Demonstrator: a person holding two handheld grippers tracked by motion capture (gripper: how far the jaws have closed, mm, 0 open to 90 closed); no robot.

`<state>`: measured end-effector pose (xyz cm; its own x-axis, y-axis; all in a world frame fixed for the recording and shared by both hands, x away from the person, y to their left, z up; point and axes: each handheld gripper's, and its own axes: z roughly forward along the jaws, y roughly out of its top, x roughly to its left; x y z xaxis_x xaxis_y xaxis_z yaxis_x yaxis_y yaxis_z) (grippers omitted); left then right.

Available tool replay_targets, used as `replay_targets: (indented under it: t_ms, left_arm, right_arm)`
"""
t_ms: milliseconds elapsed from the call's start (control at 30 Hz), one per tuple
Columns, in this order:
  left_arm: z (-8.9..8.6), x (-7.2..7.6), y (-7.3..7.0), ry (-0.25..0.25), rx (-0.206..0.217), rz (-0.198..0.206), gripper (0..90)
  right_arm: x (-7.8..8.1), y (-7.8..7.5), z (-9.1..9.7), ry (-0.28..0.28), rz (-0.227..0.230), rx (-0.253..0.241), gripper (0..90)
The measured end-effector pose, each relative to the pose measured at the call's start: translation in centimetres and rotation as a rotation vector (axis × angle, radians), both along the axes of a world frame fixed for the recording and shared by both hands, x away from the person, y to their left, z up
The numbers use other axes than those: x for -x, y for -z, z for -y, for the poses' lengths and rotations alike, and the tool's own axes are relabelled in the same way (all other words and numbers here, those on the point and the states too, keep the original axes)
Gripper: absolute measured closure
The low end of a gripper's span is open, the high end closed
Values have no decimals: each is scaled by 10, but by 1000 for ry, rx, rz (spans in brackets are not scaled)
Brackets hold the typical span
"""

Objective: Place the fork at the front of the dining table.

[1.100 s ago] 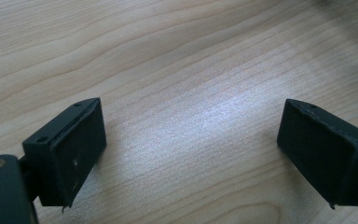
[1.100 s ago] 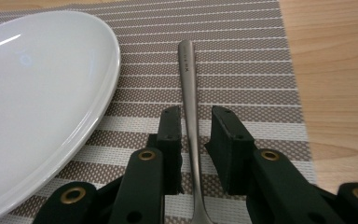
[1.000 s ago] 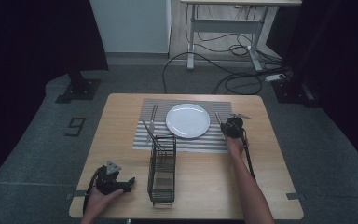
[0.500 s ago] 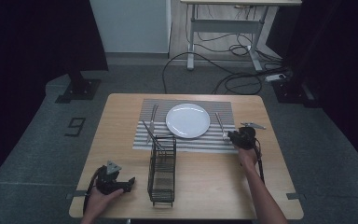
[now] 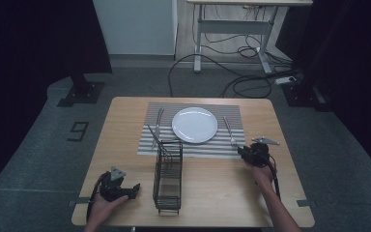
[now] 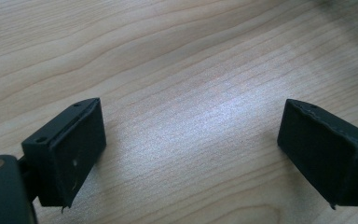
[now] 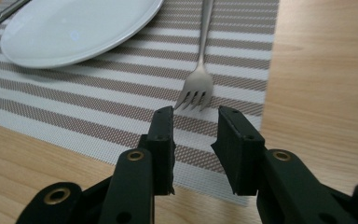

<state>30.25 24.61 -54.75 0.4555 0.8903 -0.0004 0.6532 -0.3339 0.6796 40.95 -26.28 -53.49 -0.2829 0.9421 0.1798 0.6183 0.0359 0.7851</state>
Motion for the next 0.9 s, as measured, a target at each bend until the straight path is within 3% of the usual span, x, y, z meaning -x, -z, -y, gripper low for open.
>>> replay_targets:
  t_ms: [300,633,900]
  left_arm:
    - [0,0,0,0,0,0,76]
    - [0,0,0,1,0,0,76]
    - [0,-1,0,7,-1,-1,76]
  right_arm:
    - [-11,7,-20,-14,7,13,698]
    - [-23,7,-41,-18,13,-20,698]
    - [-12,2,-36,-35,46,-18,573]
